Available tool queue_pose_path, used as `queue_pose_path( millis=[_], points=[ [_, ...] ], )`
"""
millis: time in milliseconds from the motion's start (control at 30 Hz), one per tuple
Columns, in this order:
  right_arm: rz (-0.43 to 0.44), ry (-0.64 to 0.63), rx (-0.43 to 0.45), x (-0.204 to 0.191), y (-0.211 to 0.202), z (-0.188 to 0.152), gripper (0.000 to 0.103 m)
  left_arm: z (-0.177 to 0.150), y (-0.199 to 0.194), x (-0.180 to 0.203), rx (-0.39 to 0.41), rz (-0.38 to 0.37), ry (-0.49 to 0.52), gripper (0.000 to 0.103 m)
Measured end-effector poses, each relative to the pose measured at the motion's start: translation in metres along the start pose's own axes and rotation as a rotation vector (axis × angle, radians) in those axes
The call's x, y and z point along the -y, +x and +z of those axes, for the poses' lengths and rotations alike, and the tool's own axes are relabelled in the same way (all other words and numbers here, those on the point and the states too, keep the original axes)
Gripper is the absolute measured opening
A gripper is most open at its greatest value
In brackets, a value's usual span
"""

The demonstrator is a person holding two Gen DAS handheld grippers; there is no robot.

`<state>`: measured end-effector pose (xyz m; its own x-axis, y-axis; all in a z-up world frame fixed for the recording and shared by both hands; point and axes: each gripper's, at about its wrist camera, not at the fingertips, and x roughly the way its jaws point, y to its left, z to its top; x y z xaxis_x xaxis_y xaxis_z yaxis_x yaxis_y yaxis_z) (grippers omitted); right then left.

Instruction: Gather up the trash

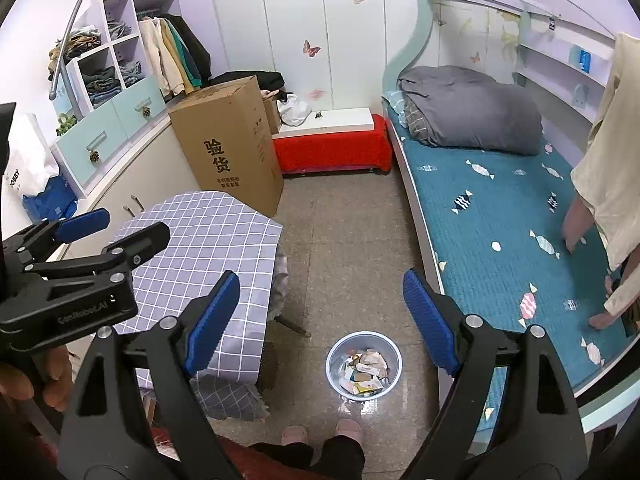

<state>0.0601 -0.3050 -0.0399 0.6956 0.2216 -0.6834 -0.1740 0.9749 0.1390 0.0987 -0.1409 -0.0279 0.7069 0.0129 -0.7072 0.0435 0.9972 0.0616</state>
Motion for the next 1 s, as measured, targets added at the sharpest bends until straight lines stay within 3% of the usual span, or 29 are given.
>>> queue_pose_path(
  millis=[1000],
  points=[
    [0.031,-0.007,-0.024,-0.0019,0.0016,-0.0042,0.083,-0.0090,-0.0033,-0.0025,-0.013,0.012,-0.024,0.085]
  ],
)
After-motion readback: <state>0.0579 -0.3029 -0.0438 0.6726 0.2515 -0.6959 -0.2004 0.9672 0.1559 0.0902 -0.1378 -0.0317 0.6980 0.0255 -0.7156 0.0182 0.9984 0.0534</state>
